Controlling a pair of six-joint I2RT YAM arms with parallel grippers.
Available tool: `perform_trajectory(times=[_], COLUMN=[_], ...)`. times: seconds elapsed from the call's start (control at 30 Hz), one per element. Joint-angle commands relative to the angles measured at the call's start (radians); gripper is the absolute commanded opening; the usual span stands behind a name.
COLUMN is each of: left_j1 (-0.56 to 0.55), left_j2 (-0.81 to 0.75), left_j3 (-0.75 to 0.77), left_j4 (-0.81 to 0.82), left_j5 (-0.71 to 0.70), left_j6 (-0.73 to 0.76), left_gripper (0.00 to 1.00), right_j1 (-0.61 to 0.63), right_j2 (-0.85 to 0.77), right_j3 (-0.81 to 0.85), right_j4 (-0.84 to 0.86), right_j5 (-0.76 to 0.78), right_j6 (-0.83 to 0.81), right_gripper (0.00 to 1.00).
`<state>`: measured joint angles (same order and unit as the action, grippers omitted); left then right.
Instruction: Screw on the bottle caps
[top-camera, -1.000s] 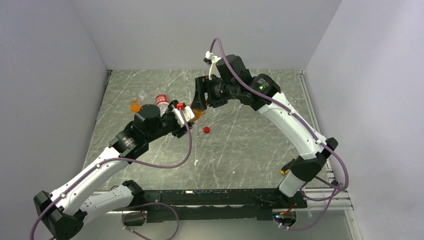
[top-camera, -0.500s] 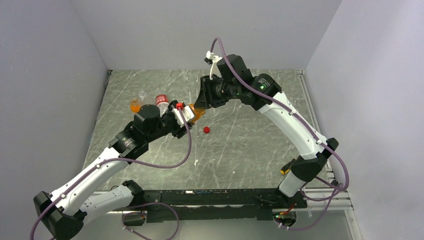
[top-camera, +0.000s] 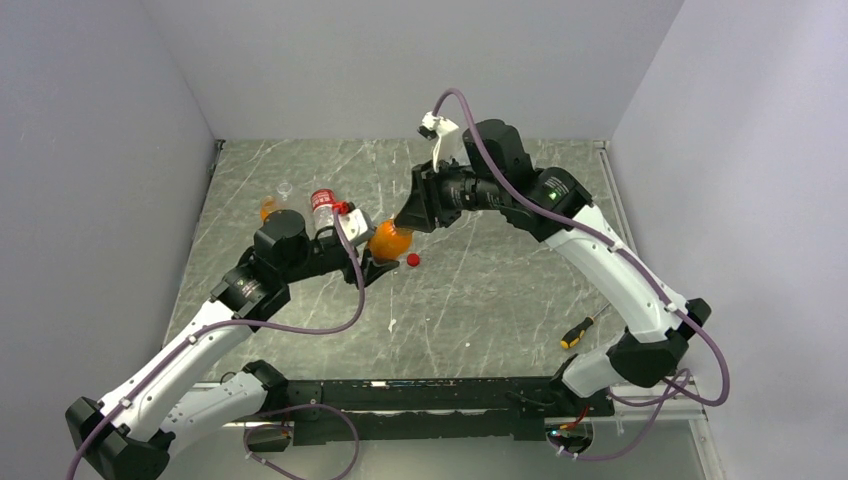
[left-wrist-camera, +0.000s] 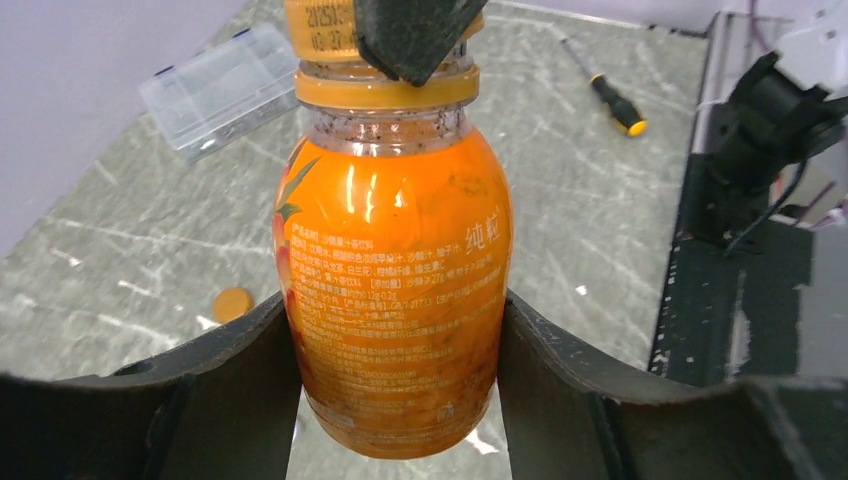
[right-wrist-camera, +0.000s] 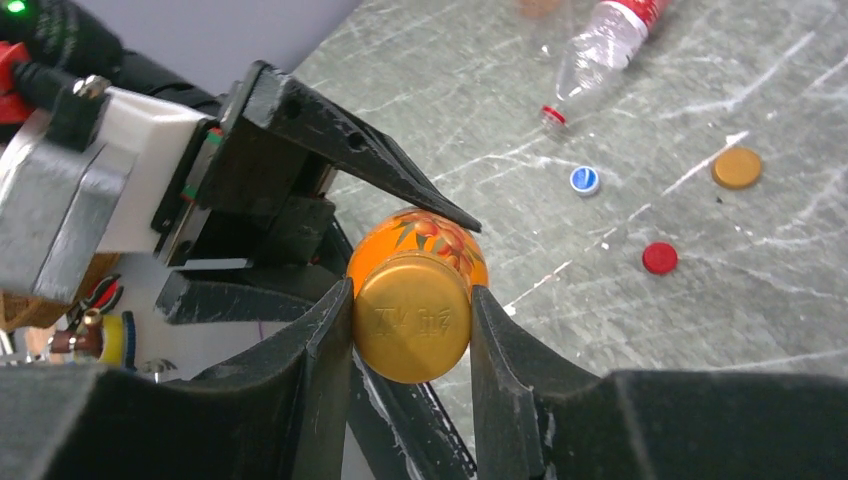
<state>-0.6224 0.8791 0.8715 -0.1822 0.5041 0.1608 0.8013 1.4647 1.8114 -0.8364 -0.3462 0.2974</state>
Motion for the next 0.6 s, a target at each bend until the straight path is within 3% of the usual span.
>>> perform_trajectory(times=[0.0, 0.4, 0.57], left_j1=[0.018, 0.054, 0.059], left_j2=[-0.022, -0.004, -0.001], left_j3=[0.005, -0.041, -0.019], left_j4=[0.124, 0.310, 0.281], left_j5=[0.141, 0.231, 0.168], left_j6=[-0.097, -0.291, -0.279], left_gripper=[0.00, 0.00, 0.00], right_j1=[0.004, 0.006, 0.006], right_j2=[-0.066, -0.141, -0.113], right_j3=[-0.042, -0.171, -0.152], right_j4=[0.156, 0.285, 0.243], right_j5=[-0.151, -0.225, -0.189], right_j6=[-0.025, -0.050, -0.047], right_gripper=[0.01, 0.02, 0.02])
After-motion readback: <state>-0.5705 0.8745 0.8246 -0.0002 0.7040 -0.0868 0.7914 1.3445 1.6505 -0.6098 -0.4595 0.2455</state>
